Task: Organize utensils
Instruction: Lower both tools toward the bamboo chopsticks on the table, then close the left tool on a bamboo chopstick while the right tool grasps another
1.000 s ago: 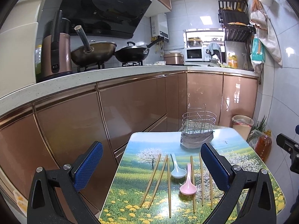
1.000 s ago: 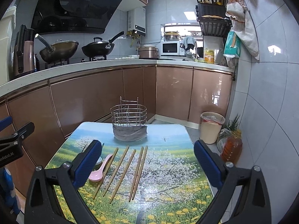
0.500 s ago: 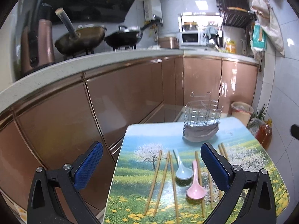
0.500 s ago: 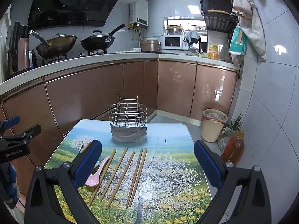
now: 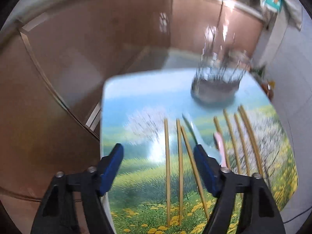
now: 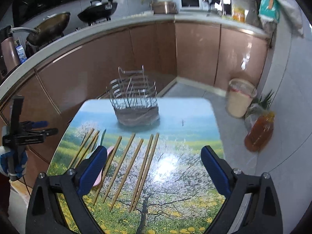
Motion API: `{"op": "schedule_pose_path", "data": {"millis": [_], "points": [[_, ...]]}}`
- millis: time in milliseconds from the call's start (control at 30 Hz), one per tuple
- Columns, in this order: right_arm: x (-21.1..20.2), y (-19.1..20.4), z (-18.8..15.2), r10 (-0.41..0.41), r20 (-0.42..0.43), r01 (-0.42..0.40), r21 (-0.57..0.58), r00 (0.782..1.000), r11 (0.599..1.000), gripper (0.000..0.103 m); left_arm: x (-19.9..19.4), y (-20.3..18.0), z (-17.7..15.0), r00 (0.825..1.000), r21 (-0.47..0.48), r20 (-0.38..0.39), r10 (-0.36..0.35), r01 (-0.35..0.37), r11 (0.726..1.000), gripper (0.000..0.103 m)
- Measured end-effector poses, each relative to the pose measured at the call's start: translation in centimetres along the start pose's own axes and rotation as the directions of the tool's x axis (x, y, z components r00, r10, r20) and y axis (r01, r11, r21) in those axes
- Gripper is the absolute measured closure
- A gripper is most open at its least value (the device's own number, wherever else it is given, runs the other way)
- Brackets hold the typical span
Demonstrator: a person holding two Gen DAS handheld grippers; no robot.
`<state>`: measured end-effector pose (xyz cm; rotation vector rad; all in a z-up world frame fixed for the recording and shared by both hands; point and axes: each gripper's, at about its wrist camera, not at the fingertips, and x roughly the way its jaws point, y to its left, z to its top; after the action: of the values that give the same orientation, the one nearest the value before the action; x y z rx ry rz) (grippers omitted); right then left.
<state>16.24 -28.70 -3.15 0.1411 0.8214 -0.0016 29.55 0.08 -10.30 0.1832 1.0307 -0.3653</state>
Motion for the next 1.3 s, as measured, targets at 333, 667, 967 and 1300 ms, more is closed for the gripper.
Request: {"op": "schedule_pose_path", "data": {"millis": [333, 667, 967, 1300], "points": [[7.0, -1.1, -0.8, 0.075, -0.163, -0.073, 0.02, 0.984, 0.997, 0.034, 5.8, -0.9, -0.5, 0.954, 0.009, -0.179, -0.24, 0.245, 0.969, 0.074], [11.1, -1.1, -0.8, 0.103, -0.261, -0.103, 0.014, 0.96, 0.995, 0.041, 9.8, -1.8, 1.6, 0.923, -0.011, -0.298, -0.241, 0.249, 0.968, 0.089], [13.9, -1.1, -0.7, 0.105, -0.325, -0.108, 0.01, 0.94, 0.994, 0.041, 12.1, -2.7, 2.7, 0.926, -0.006, -0.335, -0.175, 0.184, 0.983, 0.089], [17.7, -1.6, 0.3, 0.117, -0.392, -0.103, 0.056, 0.913, 0.993, 0.063, 13.6, -2.8, 2.6, 0.917, -0.022, -0.362, -0.168, 0.172, 0.985, 0.089]]}}
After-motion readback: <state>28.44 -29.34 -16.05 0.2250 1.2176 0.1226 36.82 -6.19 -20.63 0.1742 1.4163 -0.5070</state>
